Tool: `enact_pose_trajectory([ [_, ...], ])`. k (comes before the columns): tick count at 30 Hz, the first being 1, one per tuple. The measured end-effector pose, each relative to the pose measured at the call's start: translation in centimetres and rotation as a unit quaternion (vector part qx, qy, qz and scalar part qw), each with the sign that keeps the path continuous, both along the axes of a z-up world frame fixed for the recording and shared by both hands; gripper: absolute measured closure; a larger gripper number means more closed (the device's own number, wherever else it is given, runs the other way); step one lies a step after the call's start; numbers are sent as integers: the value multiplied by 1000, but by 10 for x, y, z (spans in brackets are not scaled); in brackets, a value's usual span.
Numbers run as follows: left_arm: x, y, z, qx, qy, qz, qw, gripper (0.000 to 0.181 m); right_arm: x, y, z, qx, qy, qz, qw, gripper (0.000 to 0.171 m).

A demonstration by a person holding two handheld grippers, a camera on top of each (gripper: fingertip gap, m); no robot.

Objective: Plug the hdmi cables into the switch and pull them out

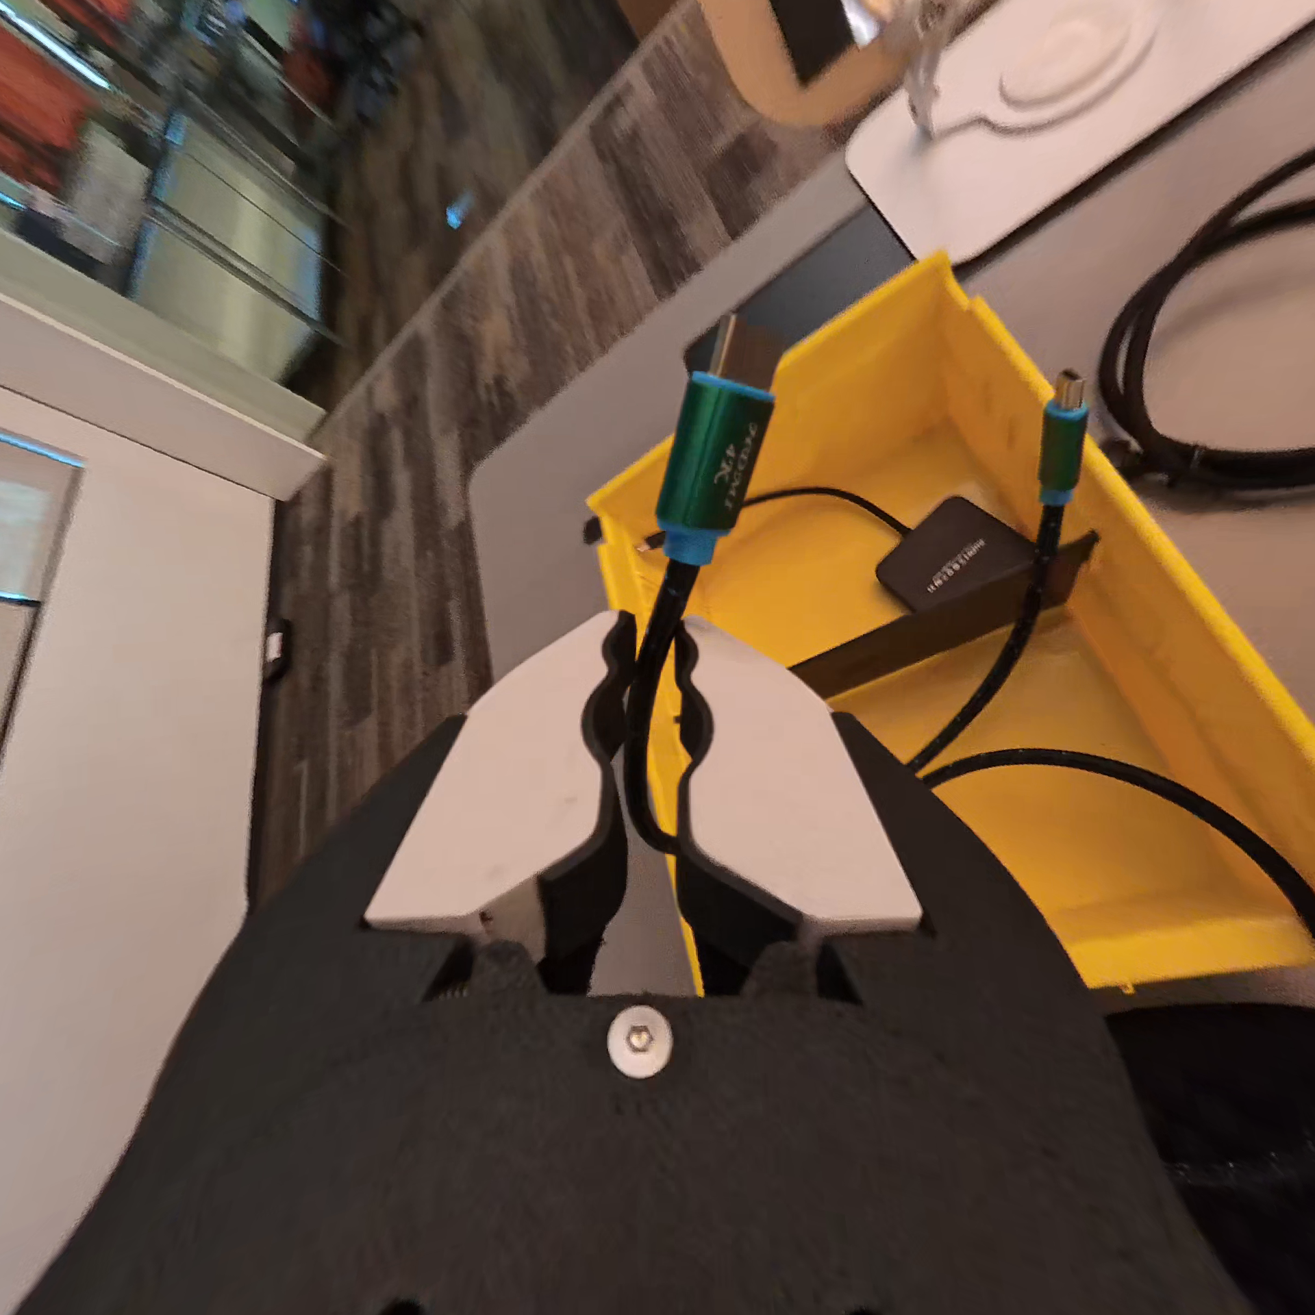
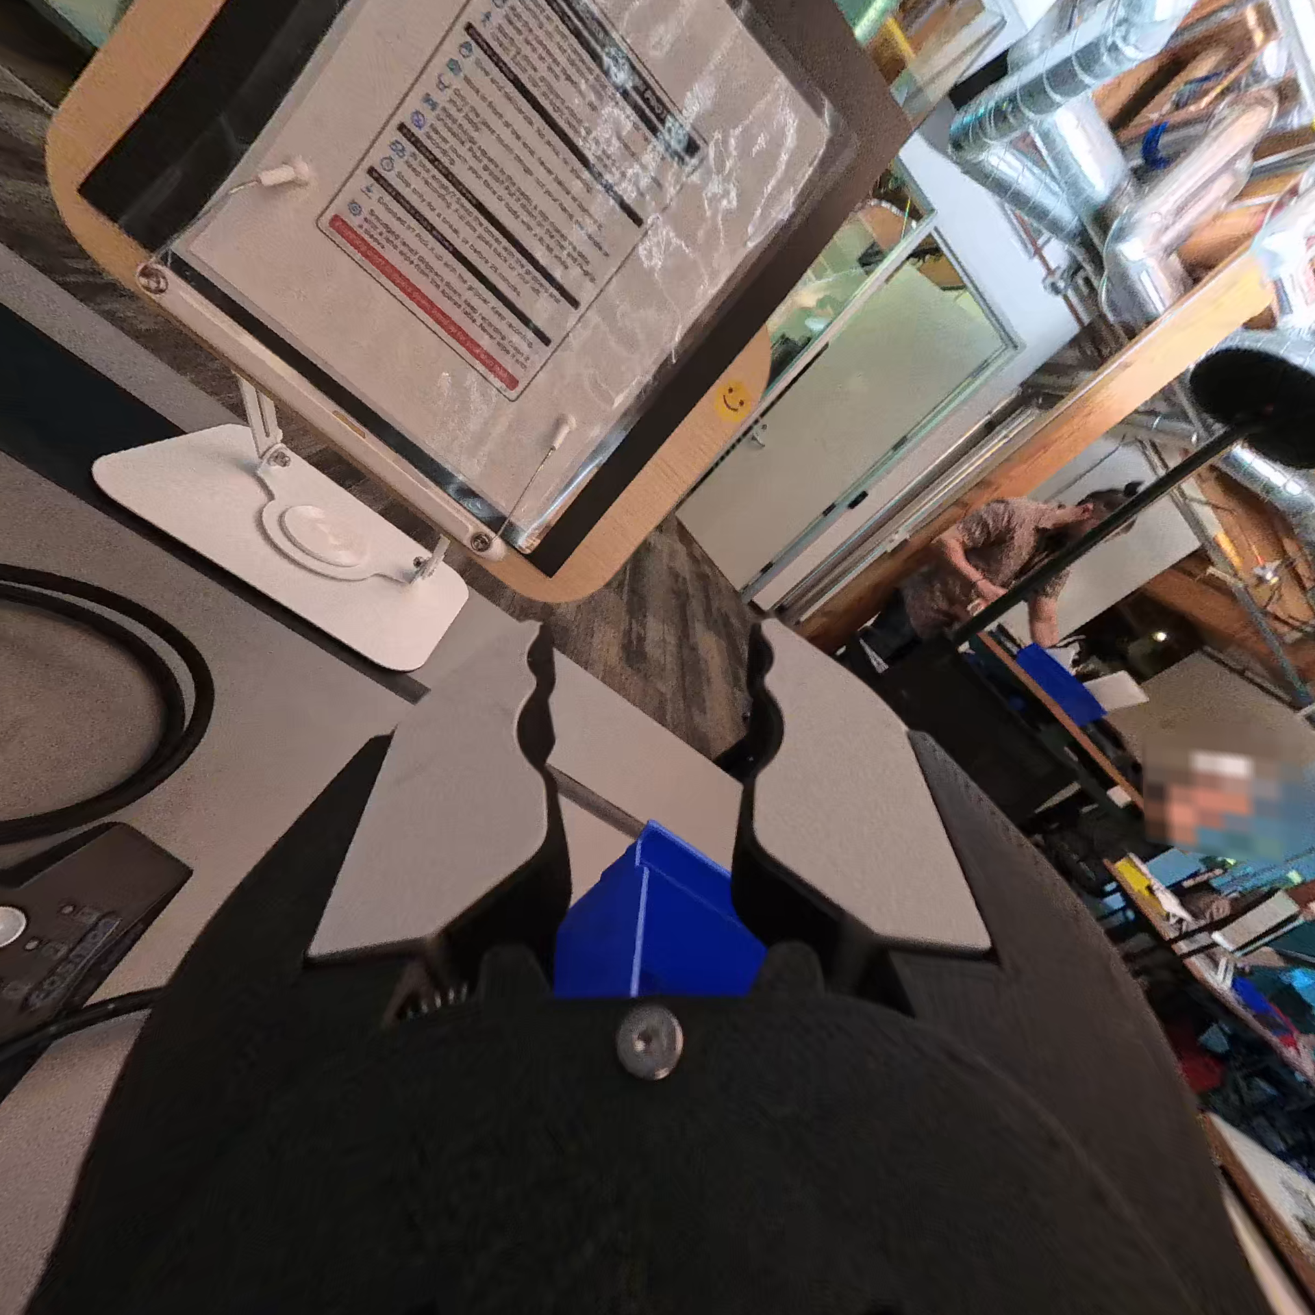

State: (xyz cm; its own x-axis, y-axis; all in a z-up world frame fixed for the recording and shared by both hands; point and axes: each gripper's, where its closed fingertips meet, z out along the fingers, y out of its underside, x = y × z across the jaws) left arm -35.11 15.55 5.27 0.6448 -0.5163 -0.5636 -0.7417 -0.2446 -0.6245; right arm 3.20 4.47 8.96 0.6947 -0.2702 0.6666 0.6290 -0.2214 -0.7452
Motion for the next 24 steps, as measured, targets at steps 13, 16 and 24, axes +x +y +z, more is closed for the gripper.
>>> enact_pose_trajectory([
  [13, 103, -123, 97, 168, -64, -176, 968, 175, -2, 7, -19, -53, 16, 13, 998, 114],
  [16, 153, -150, 74, 126, -50, -257, 957, 175, 8, 7, -23, -71, 31, 9, 997, 113],
  [24, 251, -175, -26, -49, -10, -359, 932, 175, 47, 0, -21, -79, 187, 43, 978, 112],
])
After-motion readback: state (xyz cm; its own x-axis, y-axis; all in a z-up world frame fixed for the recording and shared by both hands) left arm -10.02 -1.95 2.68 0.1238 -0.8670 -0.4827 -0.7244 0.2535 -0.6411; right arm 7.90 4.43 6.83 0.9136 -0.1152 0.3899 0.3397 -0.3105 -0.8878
